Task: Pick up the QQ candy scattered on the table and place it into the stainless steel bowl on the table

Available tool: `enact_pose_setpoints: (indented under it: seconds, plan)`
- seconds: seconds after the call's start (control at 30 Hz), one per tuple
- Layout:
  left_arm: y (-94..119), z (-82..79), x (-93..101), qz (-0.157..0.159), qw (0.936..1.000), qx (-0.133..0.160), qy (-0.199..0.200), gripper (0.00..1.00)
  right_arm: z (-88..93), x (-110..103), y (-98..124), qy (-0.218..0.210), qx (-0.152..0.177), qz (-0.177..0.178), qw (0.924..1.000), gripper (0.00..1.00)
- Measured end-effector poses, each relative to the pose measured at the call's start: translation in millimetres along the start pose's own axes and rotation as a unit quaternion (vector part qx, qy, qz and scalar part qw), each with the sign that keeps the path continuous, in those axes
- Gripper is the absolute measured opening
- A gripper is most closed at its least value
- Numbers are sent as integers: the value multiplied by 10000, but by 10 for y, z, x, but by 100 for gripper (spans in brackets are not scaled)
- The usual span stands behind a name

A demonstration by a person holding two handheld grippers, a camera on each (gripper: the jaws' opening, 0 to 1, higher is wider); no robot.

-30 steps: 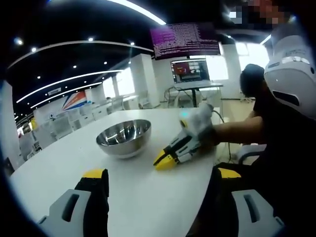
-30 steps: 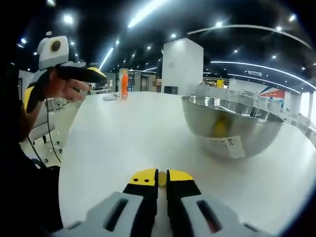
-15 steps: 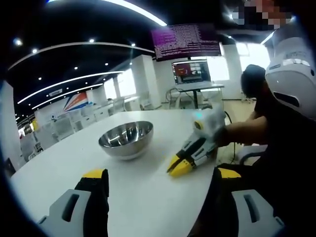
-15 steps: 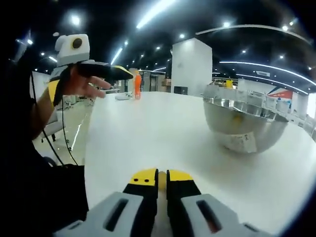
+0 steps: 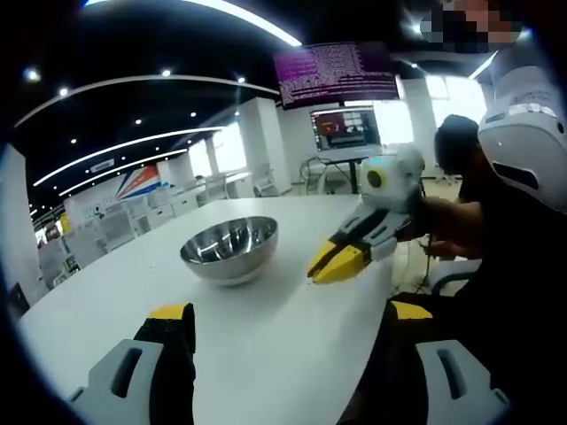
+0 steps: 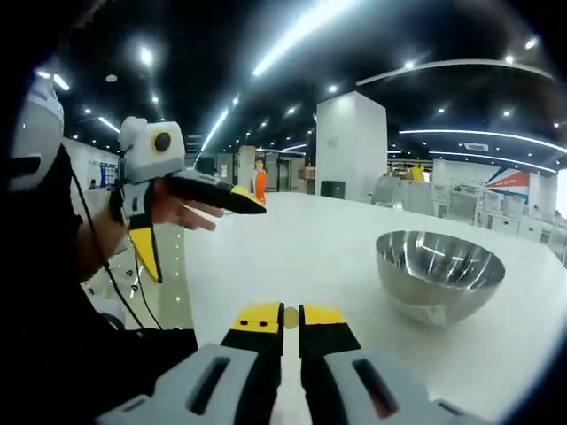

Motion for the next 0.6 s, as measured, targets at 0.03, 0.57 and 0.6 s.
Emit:
enact_pose_setpoints:
  seconds: [0.03, 0.57, 0.6]
  plan:
    - [-3, 4, -1, -1, 10000, -8, -4, 89, -64, -16, 8, 50, 59, -27, 10000, 6]
    - [11, 48, -21, -13, 10000, -7, 44, 89, -574, 323, -25, 511, 505, 303, 9970, 6]
    - [10, 51, -19, -10, 10000, -13, 46, 89, -659, 368, -21, 585, 590, 349, 9959, 6]
Point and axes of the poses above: the point that each gripper's makers call its tool centre point, and the gripper's own axes: y roughly backward along the fingers, x roughly to its right, z roughly out of its underside, the point moved 4 cm from there along y, roughly backward along the fingers, and after that the axes turned 7 degrees about x, right-handed, at the moved point
